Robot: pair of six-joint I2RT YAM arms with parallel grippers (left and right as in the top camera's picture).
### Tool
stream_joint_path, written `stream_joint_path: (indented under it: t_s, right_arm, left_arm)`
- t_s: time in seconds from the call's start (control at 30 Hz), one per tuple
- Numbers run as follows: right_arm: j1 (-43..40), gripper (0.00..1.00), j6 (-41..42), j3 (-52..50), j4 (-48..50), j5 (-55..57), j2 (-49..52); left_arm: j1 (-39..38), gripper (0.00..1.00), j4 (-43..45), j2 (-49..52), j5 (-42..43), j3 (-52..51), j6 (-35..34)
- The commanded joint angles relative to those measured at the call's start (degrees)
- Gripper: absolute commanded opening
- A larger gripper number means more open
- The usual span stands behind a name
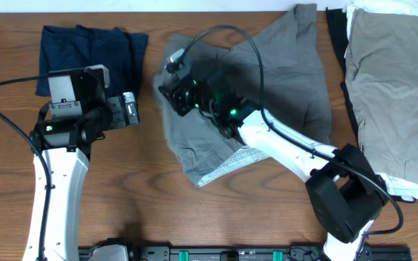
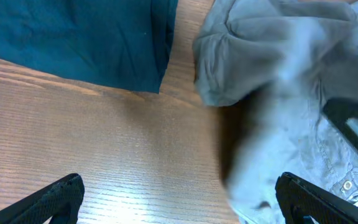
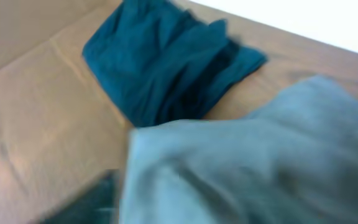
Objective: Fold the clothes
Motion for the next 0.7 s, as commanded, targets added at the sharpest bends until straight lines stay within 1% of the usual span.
stream_joint_path:
  t_s: [0.0, 0.1, 0.2, 0.3, 0.37, 0.47, 0.57, 0.67]
  right_arm:
    - [-3.6, 0.99, -1.4, 5.8, -6.6, 1.2, -0.8]
    - [-6.7, 0.99, -3.8, 11.6, -19.1, 1.6, -1.9]
    - [-10.8, 0.99, -4.6, 16.8, -32.2, 4.2, -2.9]
    - [-15.3, 0.99, -4.6, 18.4, -39.9, 5.6, -3.0]
    - [-18.2, 0.99, -4.6, 17.9, -42.1, 5.6, -2.6]
    - [-22.8, 0.99, -4.1, 16.2, -42.9, 5.6, -1.6]
    - [-26.7, 0.99, -2.2, 14.8, -41.2, 6.5, -0.2]
    - [-30.3, 0.99, -2.0, 13.3, -37.2, 6.4, 1.9]
  left_arm:
    - [0.1, 0.99, -0.4, -0.7, -0.5, 1.4, -0.7]
    - [0.1, 0.99, -1.1, -0.7, -0.3, 1.4, -0.7]
    - [-0.3, 1.00, -2.0, -0.6, 2.8, 1.4, -0.4]
    - [-2.3, 1.00, -3.1, -0.3, 5.1, 1.4, -0.3]
    - [-4.6, 1.00, -3.3, 0.1, 5.1, 1.1, -0.3]
    - [-9.0, 1.00, -3.0, 1.9, 4.7, 0.6, -0.3]
    - [-12.3, 1.00, -2.8, 4.5, 2.9, 0.6, -0.3]
    - [-14.6, 1.00, -2.2, 7.5, 2.7, 0.6, -0.3]
